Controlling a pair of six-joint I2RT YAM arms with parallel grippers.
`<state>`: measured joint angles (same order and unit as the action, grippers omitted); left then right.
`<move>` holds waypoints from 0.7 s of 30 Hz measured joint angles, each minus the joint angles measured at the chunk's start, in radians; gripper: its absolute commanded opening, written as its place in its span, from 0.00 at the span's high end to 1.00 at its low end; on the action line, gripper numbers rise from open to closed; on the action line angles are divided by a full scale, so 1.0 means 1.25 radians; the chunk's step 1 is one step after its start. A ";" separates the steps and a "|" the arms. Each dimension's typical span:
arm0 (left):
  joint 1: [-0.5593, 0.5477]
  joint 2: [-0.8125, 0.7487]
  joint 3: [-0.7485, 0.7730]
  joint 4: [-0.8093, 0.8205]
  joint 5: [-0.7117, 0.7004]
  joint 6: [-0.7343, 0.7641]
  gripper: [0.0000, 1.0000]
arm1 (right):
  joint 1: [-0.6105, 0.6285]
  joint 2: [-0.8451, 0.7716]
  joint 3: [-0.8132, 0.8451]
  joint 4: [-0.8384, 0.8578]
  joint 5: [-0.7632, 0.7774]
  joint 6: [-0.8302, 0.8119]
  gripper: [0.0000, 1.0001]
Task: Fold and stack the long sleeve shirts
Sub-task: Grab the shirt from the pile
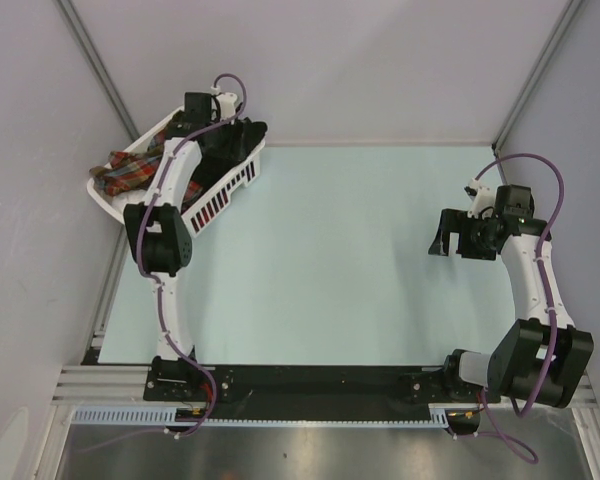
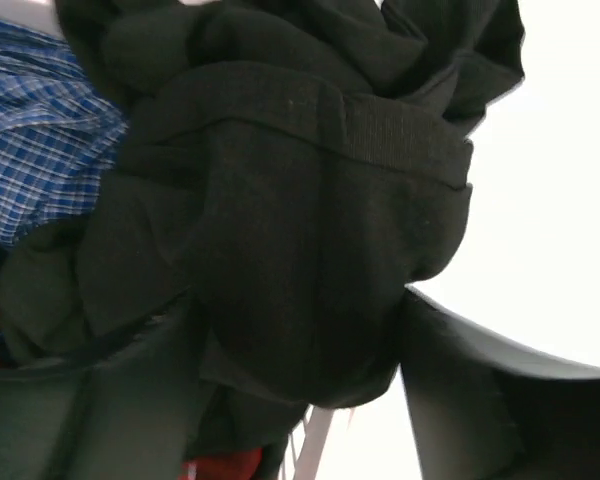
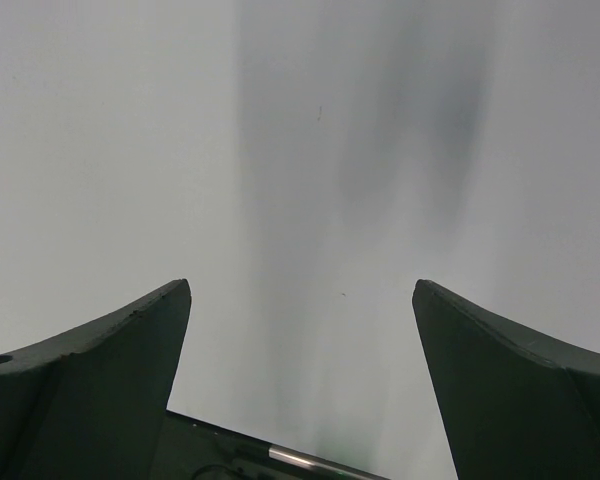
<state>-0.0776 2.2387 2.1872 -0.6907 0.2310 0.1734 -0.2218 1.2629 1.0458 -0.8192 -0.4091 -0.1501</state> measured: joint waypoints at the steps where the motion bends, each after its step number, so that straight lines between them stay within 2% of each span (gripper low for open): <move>1: 0.001 0.000 0.002 0.008 0.000 -0.006 0.48 | 0.000 0.000 0.000 0.000 0.000 0.000 0.00; 2: 0.005 0.000 0.002 0.014 0.006 -0.013 0.62 | 0.000 0.000 0.000 0.000 0.000 0.000 0.00; 4: 0.020 0.000 0.002 0.021 0.031 -0.019 0.78 | 0.000 0.000 0.000 0.000 -0.001 0.000 0.00; 5: 0.026 0.000 0.002 0.023 0.040 -0.028 0.94 | 0.000 0.000 0.000 0.000 -0.002 0.000 0.00; 6: 0.031 0.000 0.002 0.026 0.051 -0.029 1.00 | 0.000 0.000 0.000 0.000 -0.004 0.000 0.00; 14: 0.047 -0.058 0.027 0.009 0.117 -0.034 1.00 | 0.000 -0.016 0.006 0.000 -0.013 0.007 0.00; 18: 0.035 -0.146 0.096 0.010 0.149 -0.056 1.00 | 0.000 -0.020 0.043 0.000 -0.042 0.012 0.00; 21: -0.008 -0.246 0.140 0.027 0.164 -0.075 1.00 | 0.000 -0.011 0.091 -0.009 -0.063 0.012 0.01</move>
<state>-0.0875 1.9312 2.3627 -0.6575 0.4362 0.0795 -0.2218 1.2495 1.1595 -0.8303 -0.4885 -0.1349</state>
